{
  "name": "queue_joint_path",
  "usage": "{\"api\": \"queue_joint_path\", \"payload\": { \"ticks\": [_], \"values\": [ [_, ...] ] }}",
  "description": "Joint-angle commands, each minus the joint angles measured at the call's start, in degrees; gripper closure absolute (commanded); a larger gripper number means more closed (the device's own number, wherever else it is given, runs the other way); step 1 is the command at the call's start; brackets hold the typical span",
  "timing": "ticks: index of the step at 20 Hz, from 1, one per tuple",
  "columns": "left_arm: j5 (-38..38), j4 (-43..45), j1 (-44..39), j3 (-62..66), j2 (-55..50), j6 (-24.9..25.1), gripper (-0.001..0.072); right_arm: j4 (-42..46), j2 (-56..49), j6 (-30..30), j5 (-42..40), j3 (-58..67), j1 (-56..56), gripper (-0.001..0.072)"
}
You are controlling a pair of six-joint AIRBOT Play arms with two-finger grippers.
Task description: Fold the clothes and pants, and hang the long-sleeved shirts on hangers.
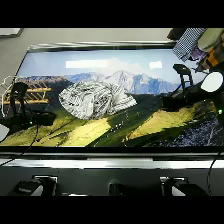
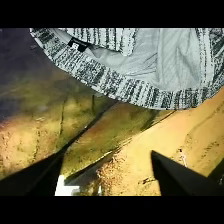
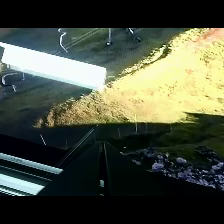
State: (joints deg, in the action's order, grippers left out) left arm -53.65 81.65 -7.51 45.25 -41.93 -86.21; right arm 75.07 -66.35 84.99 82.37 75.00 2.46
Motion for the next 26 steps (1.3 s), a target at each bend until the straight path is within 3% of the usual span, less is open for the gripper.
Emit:
{"api": "queue_joint_path", "payload": {
  "ticks": [1, 2, 3, 4, 6, 9, 11, 16, 21, 22, 23, 24, 26],
  "values": [
    [2.03, 0.24, 0.9, -0.11, -0.92, -8.31, -0.0013, -0.02, 0.04, -0.13, 0.02, -0.02, 0.04, 0.0668],
    [3.34, 0.02, 2.38, -0.09, -2.49, -15.21, -0.0013, -0.02, 0.04, -0.13, 0.02, -0.02, 0.04, 0.0668],
    [5.27, -1.14, 4.74, -0.04, -4.76, -18.91, -0.0013, -0.02, 0.04, -0.13, 0.02, -0.02, 0.04, 0.0668],
    [7.85, -4.15, 7.45, 0.02, -7.26, -18.62, -0.0013, -0.02, 0.04, -0.13, 0.02, -0.02, 0.04, 0.0668],
    [11.74, -14.21, 13.64, 1.16, -13.66, -14.58, -0.0013, -0.02, 0.04, -0.13, 0.04, -0.02, 0.04, 0.0668],
    [12.7, -30.62, 19.06, 6.05, -25.42, -0.04, -0.0013, -0.02, 0.04, -0.13, 0.02, -0.02, 0.04, 0.0668],
    [12.63, -33.99, 19.06, 10.58, -33.46, 5.81, -0.0013, -0.02, 0.04, -0.13, 0.02, -0.02, 0.04, 0.0668],
    [12.81, -34.64, 17.03, 18.27, -48.46, 6.58, -0.0013, -0.04, 0.04, -0.11, 0.0, -0.02, 0.04, 0.0668],
    [13.68, -36.48, 16.7, 19.37, -53.68, 6.56, -0.0013, -1.42, 0.04, -0.07, 0.02, -0.02, 0.04, 0.0668],
    [13.68, -36.48, 16.7, 19.37, -53.92, 6.56, 0.0079, -2.58, 0.04, 0.68, 0.07, -0.02, 0.04, 0.0668],
    [13.62, -36.48, 16.7, 19.37, -54.07, 6.56, 0.0316, -3.74, 0.04, 3.04, 0.22, -0.02, 0.04, 0.0662],
    [13.33, -36.48, 16.72, 19.39, -54.03, 6.58, 0.0654, -5.01, 0.02, 5.53, 0.17, -0.02, 0.07, 0.0596],
    [13.03, -36.5, 16.7, 19.65, -53.99, 6.78, 0.0666, -7.48, -0.17, 10.32, -0.96, -0.04, 0.07, 0.0253]
  ]
}}
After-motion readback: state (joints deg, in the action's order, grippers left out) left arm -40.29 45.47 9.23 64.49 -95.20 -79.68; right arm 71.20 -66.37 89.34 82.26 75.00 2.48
